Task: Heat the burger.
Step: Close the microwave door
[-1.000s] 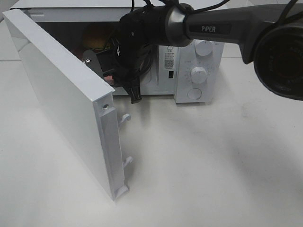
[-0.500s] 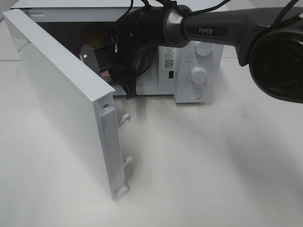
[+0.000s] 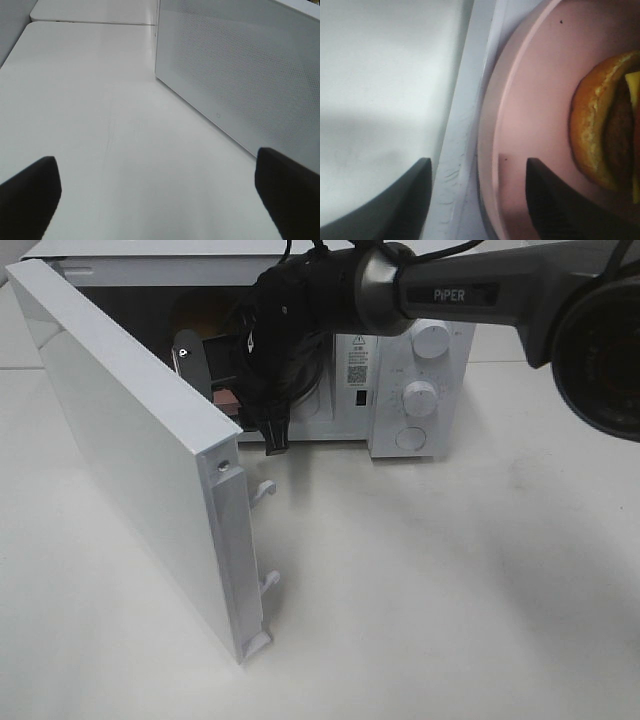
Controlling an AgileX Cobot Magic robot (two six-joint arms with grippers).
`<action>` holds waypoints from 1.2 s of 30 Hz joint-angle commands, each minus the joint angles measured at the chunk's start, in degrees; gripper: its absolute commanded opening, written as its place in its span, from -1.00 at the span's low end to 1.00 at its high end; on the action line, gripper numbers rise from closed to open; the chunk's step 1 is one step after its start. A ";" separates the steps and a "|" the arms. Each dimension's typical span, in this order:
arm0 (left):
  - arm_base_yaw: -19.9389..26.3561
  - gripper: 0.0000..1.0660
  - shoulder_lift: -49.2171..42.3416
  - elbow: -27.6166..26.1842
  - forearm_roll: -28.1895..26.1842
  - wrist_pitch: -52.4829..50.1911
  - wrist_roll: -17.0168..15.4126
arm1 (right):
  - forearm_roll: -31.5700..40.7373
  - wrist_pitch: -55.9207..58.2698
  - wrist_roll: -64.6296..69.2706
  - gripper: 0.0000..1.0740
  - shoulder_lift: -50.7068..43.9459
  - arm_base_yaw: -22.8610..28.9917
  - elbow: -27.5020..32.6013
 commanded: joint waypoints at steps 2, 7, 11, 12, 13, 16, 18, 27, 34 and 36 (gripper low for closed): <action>-0.34 0.87 0.00 0.06 0.00 0.29 -0.17 | 1.32 -2.46 1.26 0.27 -3.50 -0.23 4.13; -0.34 0.87 0.00 0.06 0.00 0.29 -0.17 | 1.32 -3.38 2.64 0.38 -5.73 -0.23 7.56; -0.34 0.87 0.00 0.06 0.00 0.29 -0.17 | 1.32 -5.21 2.64 0.40 -9.57 -0.23 13.98; -0.34 0.87 0.00 0.06 0.00 0.29 -0.17 | 1.15 -5.73 2.64 0.40 -11.06 -0.23 16.27; -0.34 0.87 0.00 0.06 0.00 0.29 -0.17 | 1.15 -5.73 2.64 0.40 -11.06 -0.23 16.27; -0.34 0.87 0.00 0.06 0.00 0.29 -0.17 | 1.15 -7.39 2.64 0.40 -13.58 -0.23 20.17; -0.34 0.87 0.00 0.06 0.00 0.29 -0.17 | 1.15 -8.19 2.64 0.40 -15.18 -0.23 22.29; -0.34 0.87 0.00 0.06 0.00 0.29 -0.17 | 1.15 -10.43 2.69 0.40 -22.29 -0.23 30.77; -0.34 0.87 0.00 0.06 0.00 0.29 -0.17 | 1.09 -11.17 3.84 0.40 -27.85 -1.09 37.36; -0.34 0.87 0.00 0.06 0.00 0.29 -0.17 | 1.15 -11.63 3.95 0.40 -30.94 -1.72 40.57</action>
